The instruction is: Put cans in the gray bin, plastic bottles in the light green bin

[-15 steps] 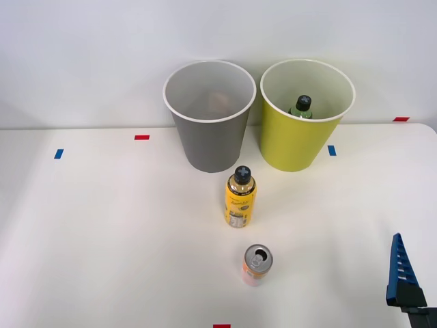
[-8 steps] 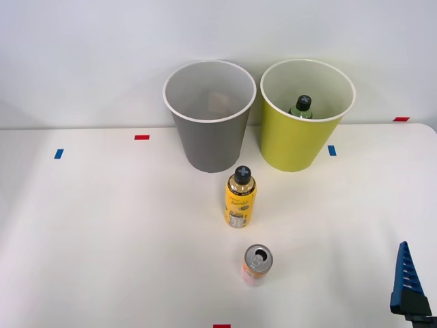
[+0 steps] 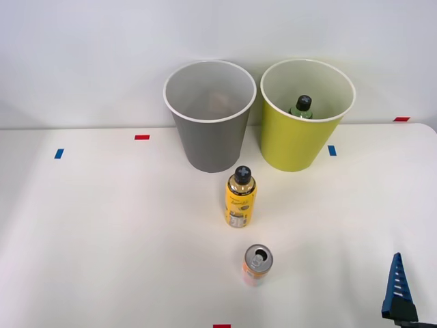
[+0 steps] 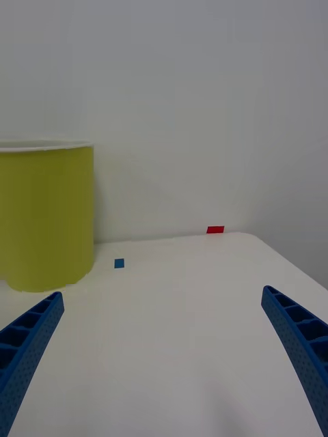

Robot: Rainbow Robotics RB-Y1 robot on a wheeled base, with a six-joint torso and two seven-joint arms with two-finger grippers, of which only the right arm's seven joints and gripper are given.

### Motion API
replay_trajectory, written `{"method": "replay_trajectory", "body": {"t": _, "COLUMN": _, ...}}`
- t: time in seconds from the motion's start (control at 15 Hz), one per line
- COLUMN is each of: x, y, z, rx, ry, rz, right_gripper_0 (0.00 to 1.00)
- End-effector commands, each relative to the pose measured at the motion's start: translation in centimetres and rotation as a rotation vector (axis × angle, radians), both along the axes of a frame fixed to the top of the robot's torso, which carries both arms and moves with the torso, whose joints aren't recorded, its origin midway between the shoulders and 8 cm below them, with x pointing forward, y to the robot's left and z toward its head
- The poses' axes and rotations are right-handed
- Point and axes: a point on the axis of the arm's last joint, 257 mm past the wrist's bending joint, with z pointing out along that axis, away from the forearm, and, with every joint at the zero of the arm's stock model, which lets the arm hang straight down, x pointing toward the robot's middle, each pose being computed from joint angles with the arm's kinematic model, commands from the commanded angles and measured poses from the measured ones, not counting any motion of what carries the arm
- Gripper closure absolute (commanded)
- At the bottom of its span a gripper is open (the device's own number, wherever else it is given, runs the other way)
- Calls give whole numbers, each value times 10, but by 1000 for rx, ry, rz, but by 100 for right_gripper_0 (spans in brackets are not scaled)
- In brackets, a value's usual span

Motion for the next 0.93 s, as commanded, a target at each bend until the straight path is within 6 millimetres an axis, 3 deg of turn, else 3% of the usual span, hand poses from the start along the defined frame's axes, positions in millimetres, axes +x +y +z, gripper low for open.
{"method": "replay_trajectory", "body": {"t": 0.07, "x": -14, "y": 12, "z": -11, "rx": -25, "ry": 29, "rz": 10, "right_gripper_0": 0}}
{"method": "replay_trajectory", "body": {"t": 0.33, "x": -39, "y": 25, "z": -22, "rx": -132, "ry": 52, "rz": 6, "right_gripper_0": 0}}
{"method": "replay_trajectory", "body": {"t": 0.6, "x": -61, "y": 38, "z": -28, "rx": -124, "ry": 81, "rz": 27, "right_gripper_0": 0}}
{"method": "replay_trajectory", "body": {"t": 0.93, "x": -77, "y": 61, "z": -61, "rx": -58, "ry": 160, "rz": 50, "right_gripper_0": 0}}
